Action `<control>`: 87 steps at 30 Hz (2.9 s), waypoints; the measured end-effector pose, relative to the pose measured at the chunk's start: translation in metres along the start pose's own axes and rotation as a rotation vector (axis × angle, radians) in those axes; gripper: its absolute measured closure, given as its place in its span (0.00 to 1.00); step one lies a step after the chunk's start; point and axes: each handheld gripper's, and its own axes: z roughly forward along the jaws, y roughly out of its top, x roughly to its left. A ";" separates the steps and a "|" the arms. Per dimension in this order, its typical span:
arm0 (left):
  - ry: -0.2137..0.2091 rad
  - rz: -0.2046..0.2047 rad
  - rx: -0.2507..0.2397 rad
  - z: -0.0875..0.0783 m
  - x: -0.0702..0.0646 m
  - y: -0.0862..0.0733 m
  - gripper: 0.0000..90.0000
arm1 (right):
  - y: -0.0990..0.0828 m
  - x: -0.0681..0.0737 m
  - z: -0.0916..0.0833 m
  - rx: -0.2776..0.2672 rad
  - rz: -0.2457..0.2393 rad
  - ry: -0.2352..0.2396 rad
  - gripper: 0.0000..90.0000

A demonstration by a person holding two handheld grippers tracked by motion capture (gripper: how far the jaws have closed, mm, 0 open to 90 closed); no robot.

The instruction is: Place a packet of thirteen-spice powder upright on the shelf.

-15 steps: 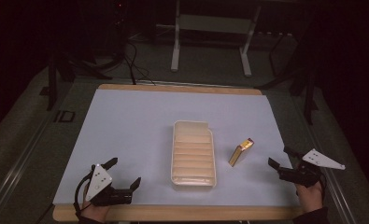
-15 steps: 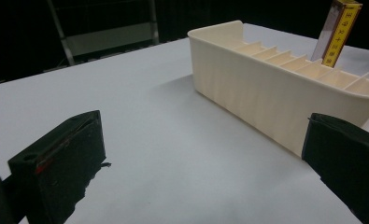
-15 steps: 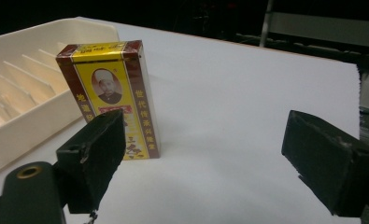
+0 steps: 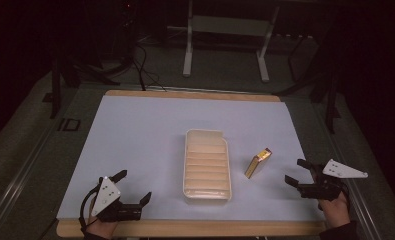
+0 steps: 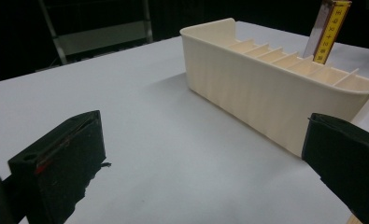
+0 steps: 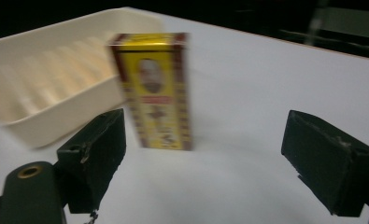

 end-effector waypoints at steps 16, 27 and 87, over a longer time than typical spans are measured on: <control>-0.010 -0.003 0.013 0.002 0.000 -0.001 0.00 | 0.013 0.001 0.015 0.266 -0.154 0.335 0.16; -0.016 -0.003 0.022 0.002 0.000 -0.001 0.00 | 0.015 0.008 0.038 0.562 -0.250 0.392 0.15; -0.028 -0.006 0.045 -0.002 -0.001 -0.005 0.00 | 0.164 0.041 0.074 0.960 -0.776 0.341 0.25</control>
